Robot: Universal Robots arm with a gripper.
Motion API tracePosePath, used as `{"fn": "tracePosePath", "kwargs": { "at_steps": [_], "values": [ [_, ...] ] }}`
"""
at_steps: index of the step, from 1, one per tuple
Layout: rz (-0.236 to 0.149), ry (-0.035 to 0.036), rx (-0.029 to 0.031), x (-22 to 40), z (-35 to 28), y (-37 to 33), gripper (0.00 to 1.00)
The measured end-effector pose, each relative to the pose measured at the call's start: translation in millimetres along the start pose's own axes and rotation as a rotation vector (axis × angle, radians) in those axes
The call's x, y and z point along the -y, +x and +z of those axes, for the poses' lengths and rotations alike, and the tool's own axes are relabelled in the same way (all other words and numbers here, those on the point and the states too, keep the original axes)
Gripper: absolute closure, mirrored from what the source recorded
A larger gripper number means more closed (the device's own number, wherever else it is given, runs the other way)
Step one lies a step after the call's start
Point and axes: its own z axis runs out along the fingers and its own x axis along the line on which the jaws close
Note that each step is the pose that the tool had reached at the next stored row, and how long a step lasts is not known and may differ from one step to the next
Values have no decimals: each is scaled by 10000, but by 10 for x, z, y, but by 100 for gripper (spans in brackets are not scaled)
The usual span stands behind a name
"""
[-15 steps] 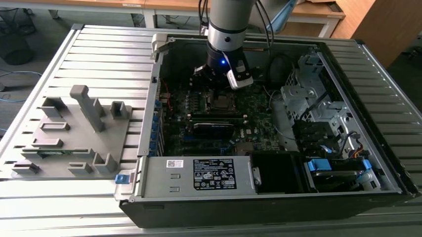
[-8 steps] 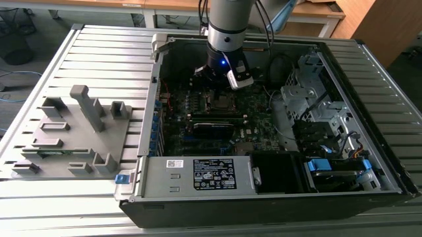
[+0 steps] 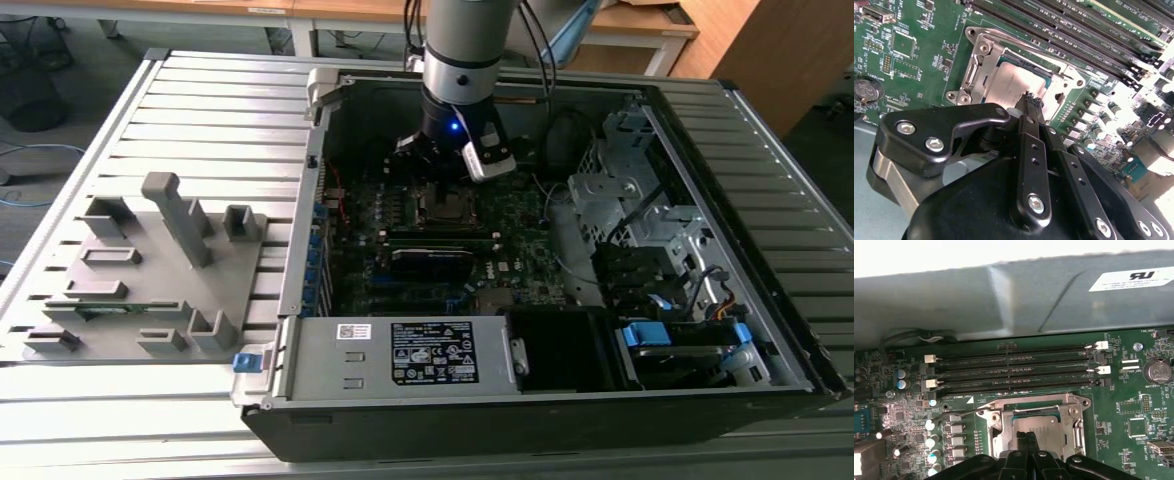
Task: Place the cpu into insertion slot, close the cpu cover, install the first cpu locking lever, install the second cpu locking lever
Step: 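Close the cpu cover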
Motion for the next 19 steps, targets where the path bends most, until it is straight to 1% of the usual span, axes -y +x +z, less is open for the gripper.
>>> {"fn": "tracePosePath", "kwargs": {
  "at_steps": [9, 16, 19],
  "values": [
    [0, 3, 0, -7, 2, -70, 89],
    [0, 3, 1, -8, 3, -78, 89],
    [0, 4, 1, -9, -20, -78, 89]
  ]
}}
